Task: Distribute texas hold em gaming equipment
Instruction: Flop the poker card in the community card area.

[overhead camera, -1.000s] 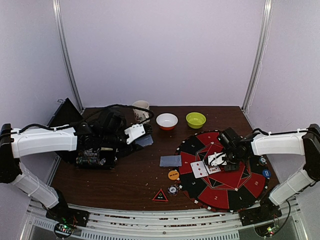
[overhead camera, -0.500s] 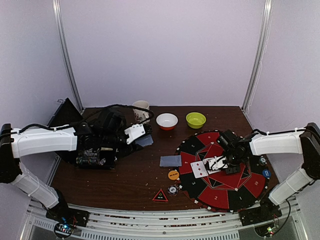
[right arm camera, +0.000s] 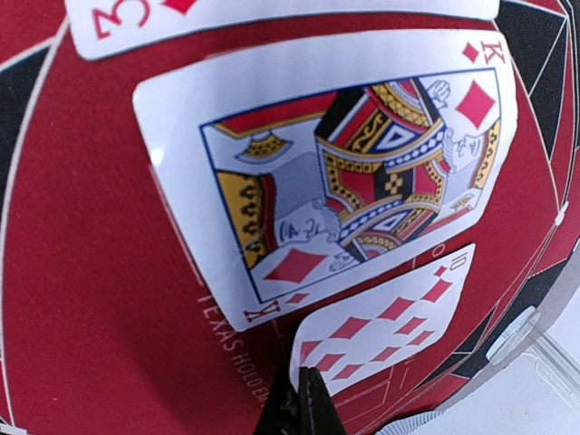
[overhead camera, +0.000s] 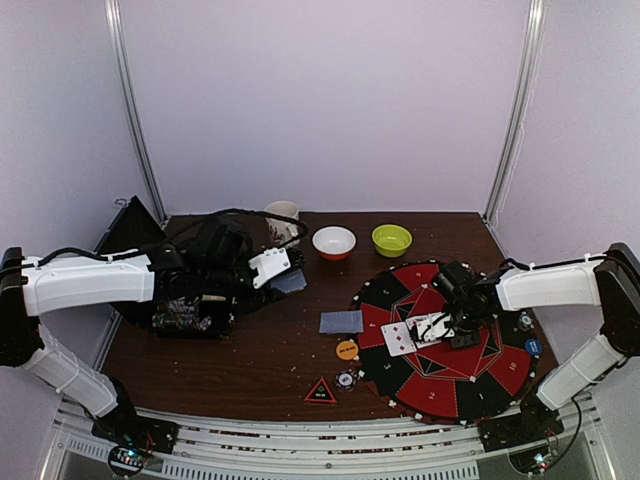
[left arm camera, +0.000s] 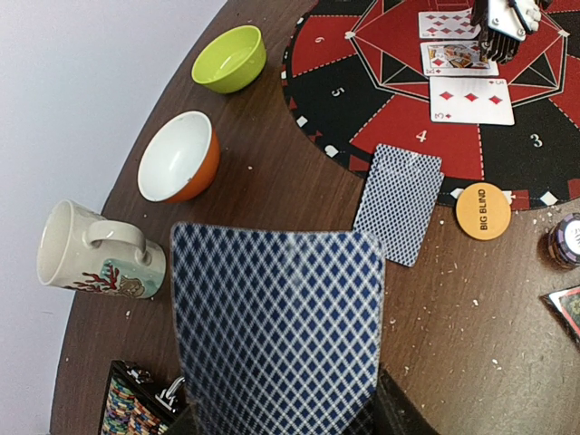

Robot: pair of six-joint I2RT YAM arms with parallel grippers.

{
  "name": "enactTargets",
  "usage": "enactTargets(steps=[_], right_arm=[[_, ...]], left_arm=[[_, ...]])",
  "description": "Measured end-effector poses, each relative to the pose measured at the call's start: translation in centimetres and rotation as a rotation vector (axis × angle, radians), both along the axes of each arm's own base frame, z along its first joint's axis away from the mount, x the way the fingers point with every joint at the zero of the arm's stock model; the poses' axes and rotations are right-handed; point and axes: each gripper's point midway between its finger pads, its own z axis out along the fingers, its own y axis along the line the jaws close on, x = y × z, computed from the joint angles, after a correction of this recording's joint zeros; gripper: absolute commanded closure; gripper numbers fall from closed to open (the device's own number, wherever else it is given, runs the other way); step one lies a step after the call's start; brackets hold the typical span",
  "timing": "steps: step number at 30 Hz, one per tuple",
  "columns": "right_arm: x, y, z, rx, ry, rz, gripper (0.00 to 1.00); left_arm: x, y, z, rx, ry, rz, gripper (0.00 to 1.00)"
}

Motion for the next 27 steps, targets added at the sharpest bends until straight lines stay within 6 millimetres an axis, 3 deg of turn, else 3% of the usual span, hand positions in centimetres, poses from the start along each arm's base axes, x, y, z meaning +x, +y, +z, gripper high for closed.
enactTargets(steps=[15, 18, 20, 21, 23, 27], right_arm=[[-0.5, 0.0, 0.4, 0.0, 0.005, 0.022, 0.67], [-0.6, 0.0, 0.8, 0.013, 0.003, 0.013, 0.47], [-0.3, 0.5, 1.5, 0.053, -0.021, -0.016, 0.2], [0.2, 0.9, 2.3, 0.091, -0.05, -0.044, 0.11], [1.8, 2.3, 4.7, 0.211, -0.128, -0.116, 0.03], [6.6, 7.2, 14.0, 0.665, -0.305, -0.303, 0.0]], left_arm=[[0.0, 0.0, 0.0, 0.001, 0.0, 0.001, 0.56], [0.0, 0.0, 0.0, 0.001, 0.0, 0.001, 0.56], [0.0, 0.0, -0.1, 0.002, 0.0, 0.001, 0.56], [0.0, 0.0, -0.1, 0.002, 0.0, 0.001, 0.55], [0.0, 0.0, -0.1, 0.002, 0.0, 0.001, 0.56], [0.0, 0.0, -0.1, 0.001, 0.001, 0.001, 0.56]])
